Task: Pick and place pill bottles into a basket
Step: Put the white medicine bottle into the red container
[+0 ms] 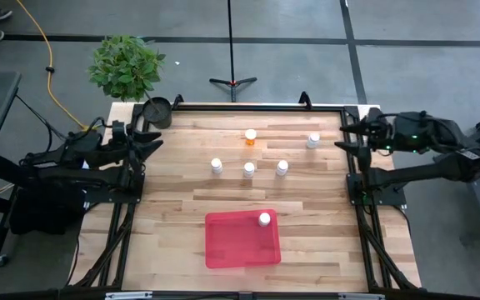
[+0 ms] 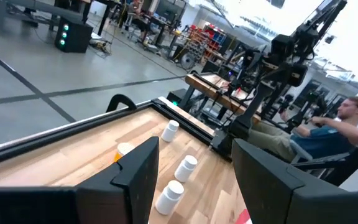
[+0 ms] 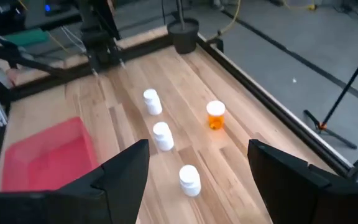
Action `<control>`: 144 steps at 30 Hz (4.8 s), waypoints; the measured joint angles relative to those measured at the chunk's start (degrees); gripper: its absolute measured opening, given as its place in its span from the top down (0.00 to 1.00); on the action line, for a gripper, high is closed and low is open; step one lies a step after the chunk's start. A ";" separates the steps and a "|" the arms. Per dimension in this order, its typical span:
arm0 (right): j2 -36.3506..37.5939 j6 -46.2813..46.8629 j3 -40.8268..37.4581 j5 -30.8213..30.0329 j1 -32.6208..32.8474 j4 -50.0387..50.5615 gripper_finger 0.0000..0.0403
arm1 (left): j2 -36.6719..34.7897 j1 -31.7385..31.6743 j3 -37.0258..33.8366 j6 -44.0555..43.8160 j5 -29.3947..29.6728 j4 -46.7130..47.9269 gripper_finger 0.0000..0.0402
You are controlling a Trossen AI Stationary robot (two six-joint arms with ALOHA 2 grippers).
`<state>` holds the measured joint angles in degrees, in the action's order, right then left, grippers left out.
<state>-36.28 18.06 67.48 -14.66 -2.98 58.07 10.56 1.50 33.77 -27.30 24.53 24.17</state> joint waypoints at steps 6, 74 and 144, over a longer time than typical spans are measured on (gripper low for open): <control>6.24 2.47 -3.84 -4.41 0.00 -0.71 0.35 | -2.42 0.00 -0.58 -0.03 -0.42 0.08 0.41; -27.98 12.44 -26.75 7.14 -31.16 -15.21 0.08 | -6.72 0.02 -0.56 -1.48 -6.16 4.14 0.41; -40.88 11.94 -26.73 16.76 -42.01 -25.84 0.43 | -6.70 0.01 -0.54 -2.96 -5.93 4.27 0.41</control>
<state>-77.17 30.01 40.75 2.10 -44.99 32.23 3.86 1.50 33.23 -30.26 18.60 28.45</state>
